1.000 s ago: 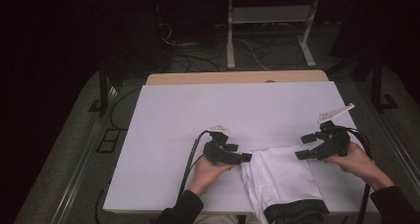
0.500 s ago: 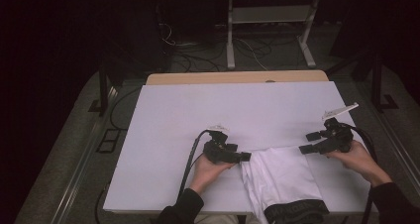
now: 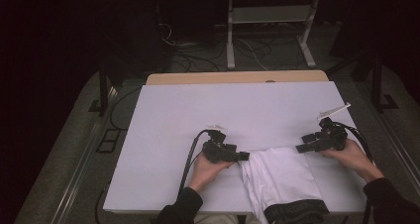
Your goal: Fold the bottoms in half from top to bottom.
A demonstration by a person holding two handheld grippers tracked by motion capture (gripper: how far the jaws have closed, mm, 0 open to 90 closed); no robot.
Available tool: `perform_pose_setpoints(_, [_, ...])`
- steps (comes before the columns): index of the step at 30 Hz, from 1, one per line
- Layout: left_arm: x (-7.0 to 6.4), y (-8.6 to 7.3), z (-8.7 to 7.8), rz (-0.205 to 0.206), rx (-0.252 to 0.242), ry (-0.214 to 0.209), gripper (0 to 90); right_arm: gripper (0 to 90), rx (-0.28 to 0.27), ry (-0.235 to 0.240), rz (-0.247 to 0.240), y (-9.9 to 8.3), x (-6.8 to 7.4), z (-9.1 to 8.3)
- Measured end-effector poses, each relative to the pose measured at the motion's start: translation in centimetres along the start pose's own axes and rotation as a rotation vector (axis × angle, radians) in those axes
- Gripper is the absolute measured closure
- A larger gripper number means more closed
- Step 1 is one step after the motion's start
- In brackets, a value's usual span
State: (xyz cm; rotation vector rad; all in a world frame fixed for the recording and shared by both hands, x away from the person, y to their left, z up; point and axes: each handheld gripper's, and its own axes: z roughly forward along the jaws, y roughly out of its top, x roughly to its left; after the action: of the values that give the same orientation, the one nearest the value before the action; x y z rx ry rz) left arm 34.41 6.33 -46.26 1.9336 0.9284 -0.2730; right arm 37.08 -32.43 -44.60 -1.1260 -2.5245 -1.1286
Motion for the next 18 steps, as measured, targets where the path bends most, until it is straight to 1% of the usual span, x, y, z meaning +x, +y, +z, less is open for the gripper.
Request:
perform_pose_setpoints(4, [0.0, 0.0, 0.1, -0.002, 0.010, -0.024, 26.3, 34.7, 0.013, 0.015, -0.013, 0.0, -0.1, 0.4])
perform_pose_setpoints(7, [-0.2, -0.1, 0.2, 0.012, 0.006, -0.032, 30.6, 45.6, 0.021, 0.020, -0.018, 0.1, -0.2, 0.6])
perform_pose_setpoints(10, [-0.2, -0.1, 0.3, 0.013, 0.003, -0.060, 35.2, 52.5, 0.028, 0.027, -0.023, 0.2, -0.2, 0.8])
perform_pose_setpoints(11, [-0.2, -0.1, 0.4, 0.013, 0.004, -0.064, 37.2, 55.6, 0.032, 0.034, -0.024, 0.2, -0.2, 0.8])
perform_pose_setpoints(15, [-0.2, -0.1, 0.5, 0.024, 0.017, -0.076, 44.8, 63.4, 0.041, 0.043, -0.029, 0.2, -0.2, 1.0])
perform_pose_setpoints(17, [-0.1, -0.2, 0.5, 0.021, 0.023, -0.078, 49.9, 67.9, 0.048, 0.046, -0.033, 0.1, -0.2, 1.0])
perform_pose_setpoints(18, [0.0, -0.2, 0.5, 0.020, 0.025, -0.086, 52.2, 69.8, 0.051, 0.051, -0.035, 0.1, -0.1, 1.1])
